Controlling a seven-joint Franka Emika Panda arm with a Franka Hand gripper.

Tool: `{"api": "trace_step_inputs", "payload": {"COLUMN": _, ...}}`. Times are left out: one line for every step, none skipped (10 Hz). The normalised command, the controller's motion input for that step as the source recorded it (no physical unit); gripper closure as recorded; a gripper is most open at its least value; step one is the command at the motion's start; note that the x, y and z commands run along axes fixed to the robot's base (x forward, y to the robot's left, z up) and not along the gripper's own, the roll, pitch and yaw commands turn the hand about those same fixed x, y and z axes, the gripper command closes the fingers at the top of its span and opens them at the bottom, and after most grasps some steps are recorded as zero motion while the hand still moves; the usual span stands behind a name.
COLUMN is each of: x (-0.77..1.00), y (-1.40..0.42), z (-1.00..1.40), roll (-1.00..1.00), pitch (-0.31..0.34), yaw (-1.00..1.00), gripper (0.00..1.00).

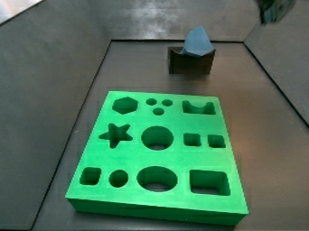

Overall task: Pick up the 3 prong object. Move up. Rotate the 3 prong object. Place the 3 prong object on the fixture. Regrasp the 3 prong object. Move to above the board. Insert the 3 prong object.
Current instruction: Regrasp the 3 prong object, then move to above the board.

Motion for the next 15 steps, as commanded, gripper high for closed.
{"api": "trace_step_inputs", "payload": {"x": 0.08, "y": 0.02, "z": -1.00, "roll": 0.15, "pitch": 0.086, "yaw": 0.13, "gripper": 0.00}}
{"api": "trace_step_inputs", "payload": {"x": 0.10, "y": 0.01, "z": -1.00, "roll": 0.12, "pitch": 0.063, "yaw": 0.14, "gripper": 0.00}}
{"api": "trace_step_inputs", "payload": {"x": 0.12, "y": 0.01, "z": -1.00, "roll": 0.11, "pitch": 0.046, "yaw": 0.14, "gripper": 0.00}}
{"api": "trace_step_inputs", "payload": {"x": 0.13, "y": 0.00, "z": -1.00, "roll": 0.11, "pitch": 0.032, "yaw": 0.14, "gripper": 0.00}}
{"api": "trace_step_inputs", "payload": {"x": 0.14, "y": -0.01, "z": -1.00, "roll": 0.10, "pitch": 0.012, "yaw": 0.13, "gripper": 0.00}}
{"api": "trace_step_inputs", "payload": {"x": 0.16, "y": -0.01, "z": -1.00, "roll": 0.10, "pitch": -0.006, "yaw": 0.12, "gripper": 0.00}}
{"api": "trace_step_inputs", "payload": {"x": 0.15, "y": -0.02, "z": -0.92, "roll": 0.10, "pitch": -0.017, "yaw": 0.10, "gripper": 0.00}}
{"api": "trace_step_inputs", "payload": {"x": 0.13, "y": -0.03, "z": -0.77, "roll": 0.10, "pitch": -0.022, "yaw": 0.09, "gripper": 0.00}}
{"api": "trace_step_inputs", "payload": {"x": 0.12, "y": -0.03, "z": -0.61, "roll": 0.10, "pitch": -0.025, "yaw": 0.08, "gripper": 0.00}}
{"api": "trace_step_inputs", "payload": {"x": 0.11, "y": -0.03, "z": -0.46, "roll": 0.10, "pitch": -0.028, "yaw": 0.07, "gripper": 0.00}}
{"api": "trace_step_inputs", "payload": {"x": 0.10, "y": -0.03, "z": -0.27, "roll": 0.09, "pitch": -0.024, "yaw": 0.05, "gripper": 0.00}}
{"api": "trace_step_inputs", "payload": {"x": 0.00, "y": 0.00, "z": 0.00, "roll": 0.00, "pitch": 0.000, "yaw": 0.00, "gripper": 1.00}}
{"api": "trace_step_inputs", "payload": {"x": 0.02, "y": -0.21, "z": 1.00, "roll": 0.44, "pitch": 0.010, "yaw": -0.28, "gripper": 1.00}}
{"api": "trace_step_inputs", "payload": {"x": 0.02, "y": -0.21, "z": 1.00, "roll": 0.42, "pitch": 0.020, "yaw": -0.27, "gripper": 1.00}}
{"api": "trace_step_inputs", "payload": {"x": 0.02, "y": -0.21, "z": 1.00, "roll": 0.37, "pitch": 0.050, "yaw": -0.24, "gripper": 1.00}}
